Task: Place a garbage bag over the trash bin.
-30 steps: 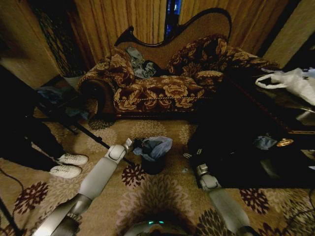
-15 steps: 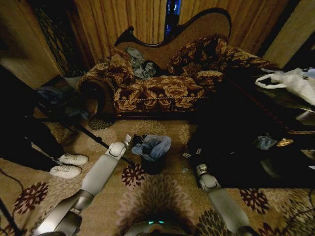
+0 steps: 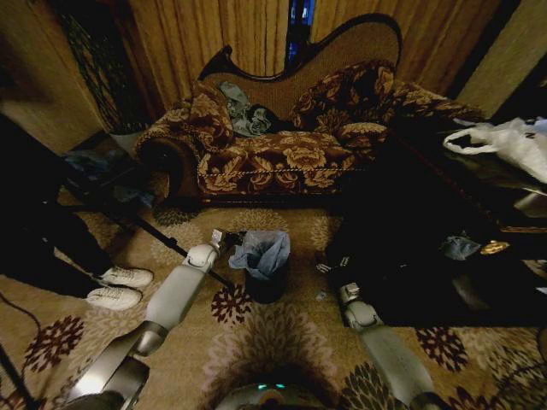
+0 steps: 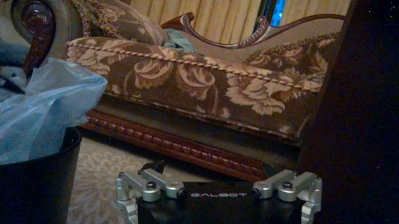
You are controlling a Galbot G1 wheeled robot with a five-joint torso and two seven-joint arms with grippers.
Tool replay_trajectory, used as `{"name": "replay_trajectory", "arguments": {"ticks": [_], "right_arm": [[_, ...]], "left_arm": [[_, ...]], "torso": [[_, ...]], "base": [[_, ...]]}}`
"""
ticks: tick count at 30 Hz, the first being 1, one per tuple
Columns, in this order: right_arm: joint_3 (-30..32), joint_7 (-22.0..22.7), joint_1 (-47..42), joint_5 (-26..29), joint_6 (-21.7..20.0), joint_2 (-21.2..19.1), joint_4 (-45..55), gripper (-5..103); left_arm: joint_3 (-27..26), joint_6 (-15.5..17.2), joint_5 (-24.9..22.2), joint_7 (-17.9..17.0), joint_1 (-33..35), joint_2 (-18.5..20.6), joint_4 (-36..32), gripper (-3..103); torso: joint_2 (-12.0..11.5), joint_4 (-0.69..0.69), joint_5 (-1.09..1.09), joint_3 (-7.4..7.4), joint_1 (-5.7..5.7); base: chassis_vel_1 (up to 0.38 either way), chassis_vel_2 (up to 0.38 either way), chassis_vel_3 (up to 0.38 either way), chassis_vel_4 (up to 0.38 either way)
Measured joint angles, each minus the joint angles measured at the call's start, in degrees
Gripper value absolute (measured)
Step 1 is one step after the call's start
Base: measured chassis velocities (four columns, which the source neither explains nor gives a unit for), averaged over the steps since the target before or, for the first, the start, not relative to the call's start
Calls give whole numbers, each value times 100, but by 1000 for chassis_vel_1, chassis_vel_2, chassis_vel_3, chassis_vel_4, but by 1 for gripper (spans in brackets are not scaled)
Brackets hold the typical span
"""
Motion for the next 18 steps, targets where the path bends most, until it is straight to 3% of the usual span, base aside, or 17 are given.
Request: {"name": "replay_trajectory", "arguments": {"ticks": [18], "right_arm": [[-129,-33,-85,161,-77,-50,311,100]], "left_arm": [[-139,-195,-215,83,21,-303,1127,0]], "torso": [[0,0,0,0,0]], "base": [[0,0,0,0]]}}
